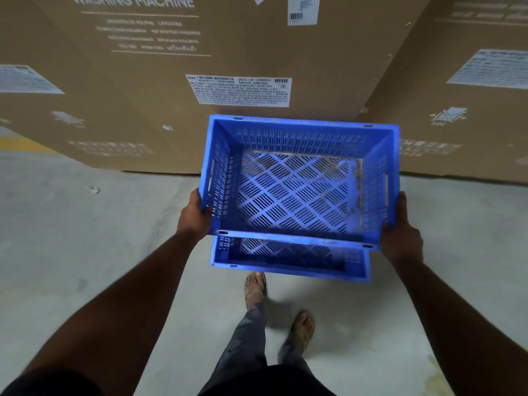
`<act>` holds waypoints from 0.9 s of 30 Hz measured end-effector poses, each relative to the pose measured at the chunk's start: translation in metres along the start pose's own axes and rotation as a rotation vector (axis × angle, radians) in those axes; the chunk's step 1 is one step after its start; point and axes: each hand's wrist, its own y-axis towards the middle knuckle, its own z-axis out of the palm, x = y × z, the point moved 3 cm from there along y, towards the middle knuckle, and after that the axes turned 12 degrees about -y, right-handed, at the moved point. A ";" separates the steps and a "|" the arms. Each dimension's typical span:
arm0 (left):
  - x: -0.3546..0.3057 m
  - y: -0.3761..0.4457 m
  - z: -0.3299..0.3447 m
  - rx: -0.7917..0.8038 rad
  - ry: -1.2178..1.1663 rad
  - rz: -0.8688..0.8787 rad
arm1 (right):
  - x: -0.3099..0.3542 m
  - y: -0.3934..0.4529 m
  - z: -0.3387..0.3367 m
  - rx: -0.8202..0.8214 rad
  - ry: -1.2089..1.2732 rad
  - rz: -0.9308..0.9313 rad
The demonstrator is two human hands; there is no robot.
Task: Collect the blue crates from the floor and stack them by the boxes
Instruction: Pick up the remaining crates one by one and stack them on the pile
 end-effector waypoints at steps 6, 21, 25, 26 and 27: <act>0.003 -0.008 -0.002 0.005 -0.020 -0.012 | 0.000 -0.006 0.001 -0.005 -0.017 -0.012; 0.011 -0.009 -0.011 0.121 0.155 -0.037 | -0.013 -0.019 0.008 0.028 -0.075 -0.032; 0.012 -0.017 -0.010 0.160 0.170 -0.042 | -0.020 -0.026 0.012 0.034 -0.076 -0.014; 0.015 -0.021 -0.011 0.172 0.174 -0.049 | -0.019 -0.026 0.011 0.036 -0.072 -0.007; 0.018 -0.025 -0.013 0.182 0.179 -0.056 | -0.018 -0.026 0.010 0.038 -0.068 -0.008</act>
